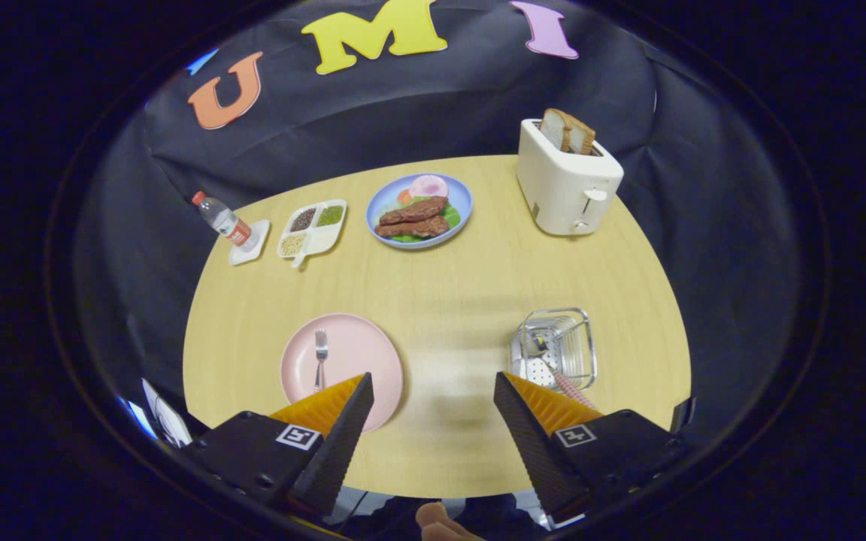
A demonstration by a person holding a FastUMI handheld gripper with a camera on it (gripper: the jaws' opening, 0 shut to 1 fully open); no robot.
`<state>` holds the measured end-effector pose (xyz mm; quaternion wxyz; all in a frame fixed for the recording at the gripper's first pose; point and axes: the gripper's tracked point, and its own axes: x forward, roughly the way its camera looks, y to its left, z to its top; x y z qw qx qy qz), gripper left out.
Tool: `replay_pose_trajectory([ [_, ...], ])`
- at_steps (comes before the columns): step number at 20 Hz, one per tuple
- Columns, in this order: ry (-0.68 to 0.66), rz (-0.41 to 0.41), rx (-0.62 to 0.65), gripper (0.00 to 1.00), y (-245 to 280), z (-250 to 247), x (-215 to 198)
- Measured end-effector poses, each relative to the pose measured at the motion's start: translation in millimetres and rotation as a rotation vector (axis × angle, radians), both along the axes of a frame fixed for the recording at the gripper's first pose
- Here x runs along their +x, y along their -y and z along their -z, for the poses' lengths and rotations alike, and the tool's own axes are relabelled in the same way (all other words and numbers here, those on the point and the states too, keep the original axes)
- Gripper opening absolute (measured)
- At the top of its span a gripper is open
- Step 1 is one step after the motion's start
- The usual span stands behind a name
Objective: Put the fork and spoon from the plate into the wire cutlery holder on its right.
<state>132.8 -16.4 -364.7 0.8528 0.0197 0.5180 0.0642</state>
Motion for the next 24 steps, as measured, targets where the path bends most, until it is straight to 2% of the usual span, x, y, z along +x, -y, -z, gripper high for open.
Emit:
replay_pose_trajectory([
  [5,-0.067,-0.018,0.008,0.97,-54,33,-27],
  [14,-0.114,-0.055,-0.035,0.97,-130,77,-37],
  [17,-0.126,-0.046,-0.090,0.96,-140,102,-40],
  [21,-0.115,-0.031,-0.121,0.87,-149,130,-40],
  [24,-0.072,-0.057,-0.164,0.80,-155,138,-38],
])
